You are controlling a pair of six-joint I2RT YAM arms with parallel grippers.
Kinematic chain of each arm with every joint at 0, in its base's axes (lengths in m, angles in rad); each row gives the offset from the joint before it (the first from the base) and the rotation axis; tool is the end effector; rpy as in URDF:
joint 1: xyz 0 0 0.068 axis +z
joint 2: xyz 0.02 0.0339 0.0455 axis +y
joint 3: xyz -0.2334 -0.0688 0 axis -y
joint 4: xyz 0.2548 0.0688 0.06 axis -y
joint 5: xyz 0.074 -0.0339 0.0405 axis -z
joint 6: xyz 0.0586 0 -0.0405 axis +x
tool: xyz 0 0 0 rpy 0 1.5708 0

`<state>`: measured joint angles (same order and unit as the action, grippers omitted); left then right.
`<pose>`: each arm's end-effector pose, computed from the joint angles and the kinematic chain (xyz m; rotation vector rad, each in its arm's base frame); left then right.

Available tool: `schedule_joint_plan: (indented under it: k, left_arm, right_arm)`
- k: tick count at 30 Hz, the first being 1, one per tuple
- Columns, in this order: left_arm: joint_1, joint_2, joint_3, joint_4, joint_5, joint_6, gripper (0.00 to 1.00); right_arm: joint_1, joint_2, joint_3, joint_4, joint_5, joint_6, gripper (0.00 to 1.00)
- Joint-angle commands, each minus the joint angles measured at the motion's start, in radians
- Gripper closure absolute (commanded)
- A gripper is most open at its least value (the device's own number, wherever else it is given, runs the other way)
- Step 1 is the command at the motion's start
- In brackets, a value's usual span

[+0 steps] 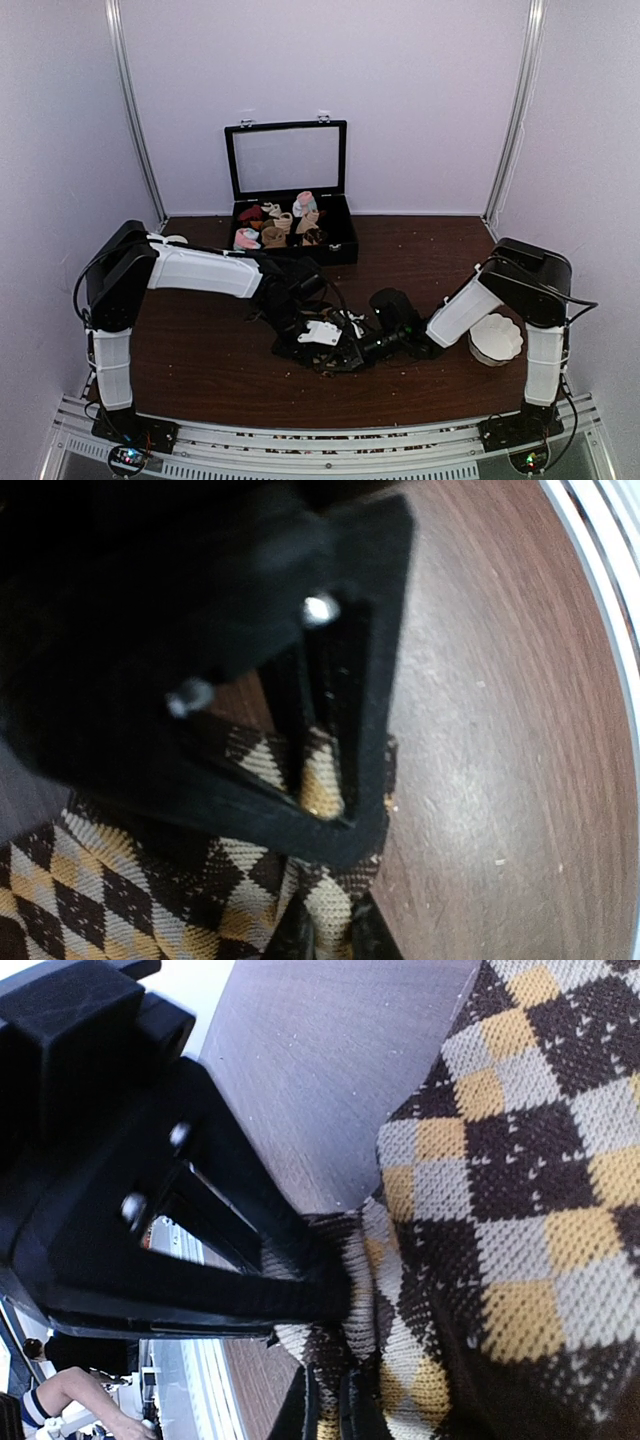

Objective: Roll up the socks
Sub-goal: Roll the sock at the center of the board.

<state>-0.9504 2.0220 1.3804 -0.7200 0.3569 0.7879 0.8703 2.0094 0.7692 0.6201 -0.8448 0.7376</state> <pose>0.2092 -0.3281 0.0930 2.2609 1.8385 -0.5486 0.1924 0.2962 0.0377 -0.7442 2.4607 1.7094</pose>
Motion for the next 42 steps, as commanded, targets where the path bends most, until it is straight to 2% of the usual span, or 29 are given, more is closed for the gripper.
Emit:
schedule_joint_plan:
  k: [1, 7, 20, 23, 25, 27, 28, 29, 30, 33, 35, 38, 39, 40, 42]
  left_arm:
    - [-0.004, 0.057, 0.027, -0.082, 0.016, 0.012, 0.94]
    - [0.042, 0.165, 0.124, -0.237, 0.115, -0.02, 0.94]
    - [0.115, 0.327, 0.321, -0.462, 0.222, -0.108, 0.9]
    - [0.132, 0.357, 0.352, -0.503, 0.257, -0.116, 0.89]
    - [0.15, 0.381, 0.379, -0.534, 0.287, -0.118, 0.89]
    - [0.163, 0.412, 0.416, -0.584, 0.329, -0.105, 0.88]
    - [0.173, 0.431, 0.436, -0.609, 0.346, -0.1, 0.88]
    - [0.178, 0.449, 0.456, -0.629, 0.364, -0.099, 0.87]
    - [0.185, 0.469, 0.478, -0.659, 0.382, -0.089, 0.87]
    - [0.201, 0.538, 0.546, -0.741, 0.442, -0.064, 0.87]
    - [0.208, 0.556, 0.566, -0.764, 0.463, -0.06, 0.86]
    - [0.21, 0.557, 0.564, -0.763, 0.465, -0.054, 0.85]
    - [0.21, 0.558, 0.566, -0.765, 0.466, -0.053, 0.85]
    - [0.21, 0.56, 0.569, -0.767, 0.465, -0.053, 0.84]
    - [0.21, 0.563, 0.57, -0.775, 0.467, -0.049, 0.84]
  right_arm:
    - [-0.005, 0.008, -0.042, -0.188, 0.095, -0.005, 0.88]
    - [-0.005, -0.1, -0.056, -0.28, 0.188, -0.098, 0.6]
    - [0.025, -0.394, -0.244, -0.352, 0.424, -0.256, 0.57]
    - [0.092, -0.503, -0.289, -0.337, 0.547, -0.351, 0.56]
    - [0.172, -0.587, -0.316, -0.329, 0.715, -0.463, 0.54]
    - [0.247, -0.646, -0.327, -0.329, 0.837, -0.571, 0.44]
    - [0.273, -0.661, -0.322, -0.336, 0.876, -0.617, 0.33]
    - [0.288, -0.669, -0.313, -0.353, 0.908, -0.649, 0.04]
    - [0.303, -0.671, -0.298, -0.374, 0.956, -0.677, 0.0]
    - [0.35, -0.67, -0.251, -0.442, 1.143, -0.727, 0.0]
    - [0.356, -0.672, -0.248, -0.43, 1.245, -0.698, 0.0]
    - [0.354, -0.667, -0.322, -0.318, 1.464, -0.458, 0.0]
    - [0.352, -0.686, -0.366, -0.258, 1.442, -0.422, 0.0]
    - [0.345, -0.702, -0.418, -0.149, 1.346, -0.445, 0.0]
    - [0.36, -0.683, -0.466, 0.024, 1.189, -0.599, 0.0]
